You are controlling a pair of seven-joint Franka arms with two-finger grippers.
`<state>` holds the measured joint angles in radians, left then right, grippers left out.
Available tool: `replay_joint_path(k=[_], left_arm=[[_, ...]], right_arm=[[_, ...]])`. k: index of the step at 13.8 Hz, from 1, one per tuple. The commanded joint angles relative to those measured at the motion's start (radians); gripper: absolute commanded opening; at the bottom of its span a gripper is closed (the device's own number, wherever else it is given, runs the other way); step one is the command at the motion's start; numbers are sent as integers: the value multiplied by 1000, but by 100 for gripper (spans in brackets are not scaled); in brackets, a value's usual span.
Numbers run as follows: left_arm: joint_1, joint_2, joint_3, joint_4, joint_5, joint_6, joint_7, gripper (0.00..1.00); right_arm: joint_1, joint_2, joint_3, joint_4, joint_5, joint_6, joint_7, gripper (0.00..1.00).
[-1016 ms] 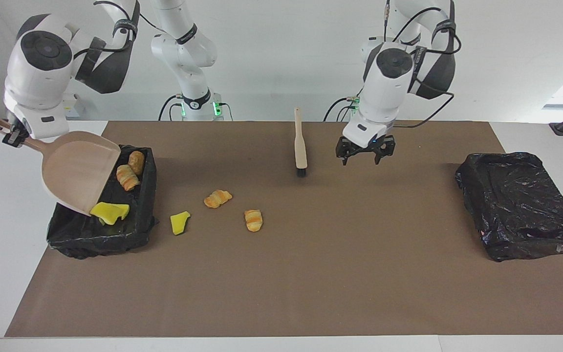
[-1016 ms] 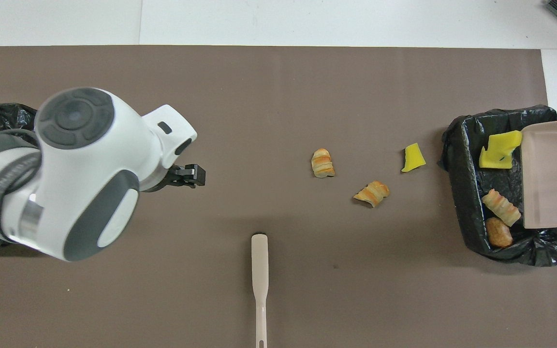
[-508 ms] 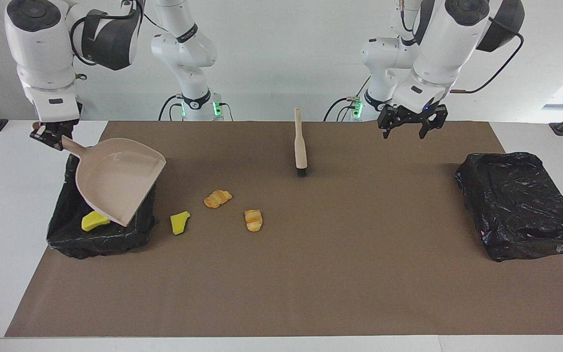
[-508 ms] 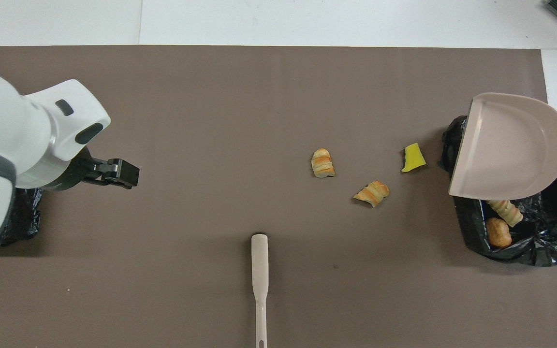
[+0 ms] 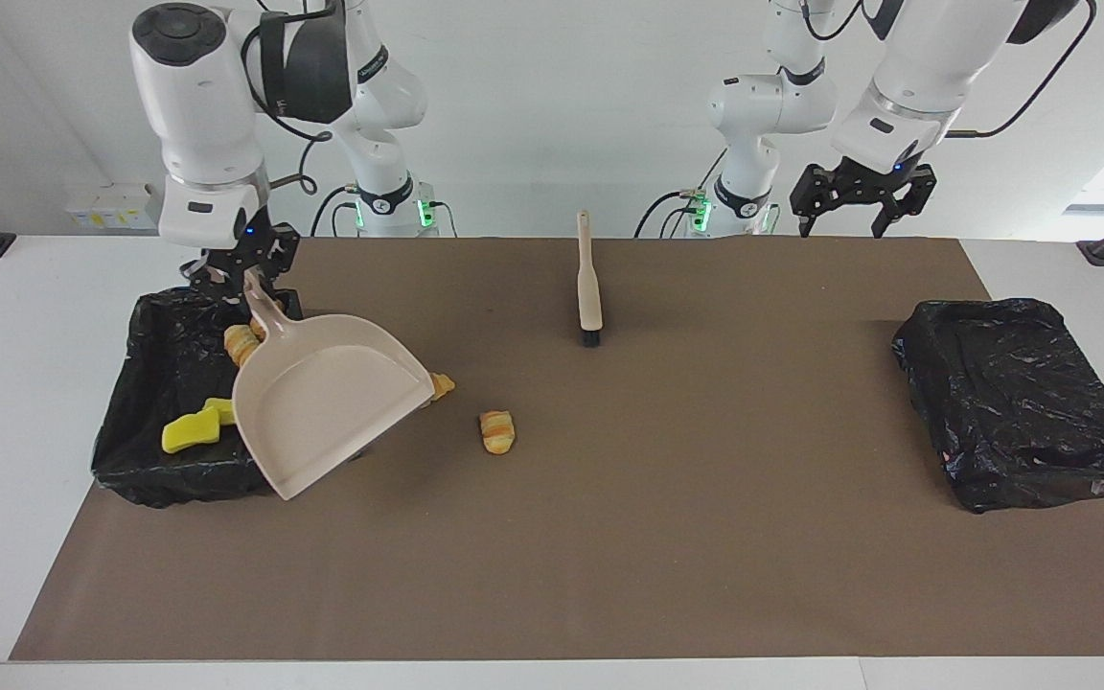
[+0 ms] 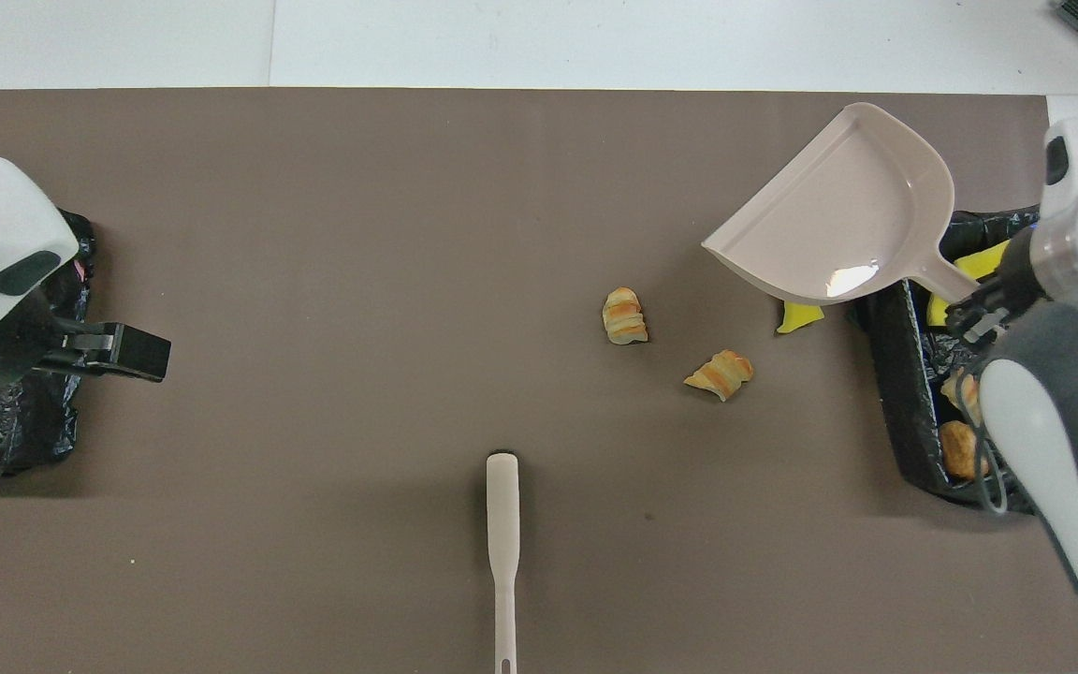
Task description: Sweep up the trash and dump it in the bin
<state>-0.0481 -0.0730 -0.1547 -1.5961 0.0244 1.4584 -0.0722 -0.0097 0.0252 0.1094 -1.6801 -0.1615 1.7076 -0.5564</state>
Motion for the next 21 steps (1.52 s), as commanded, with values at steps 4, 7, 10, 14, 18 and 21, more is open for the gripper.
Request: replay_joint_path(k=[4, 7, 10, 14, 18, 21], left_arm=[[28, 59, 1, 159, 12, -105, 37, 100], [30, 77, 17, 191, 9, -124, 38, 100], [28, 85, 20, 202, 9, -129, 38, 100], [31, 64, 24, 194, 11, -116, 37, 100], [30, 59, 27, 191, 12, -118, 28, 100], [31, 59, 27, 189, 12, -118, 28, 100]], right_arm=[[164, 68, -2, -4, 100, 13, 488, 0], [285, 122, -2, -3, 108, 93, 701, 0], [368, 189, -2, 14, 128, 170, 841, 0], [491, 387, -7, 221, 102, 162, 1064, 0], [551, 513, -10, 298, 77, 194, 1240, 0], [586, 585, -13, 327, 65, 233, 1294, 0]])
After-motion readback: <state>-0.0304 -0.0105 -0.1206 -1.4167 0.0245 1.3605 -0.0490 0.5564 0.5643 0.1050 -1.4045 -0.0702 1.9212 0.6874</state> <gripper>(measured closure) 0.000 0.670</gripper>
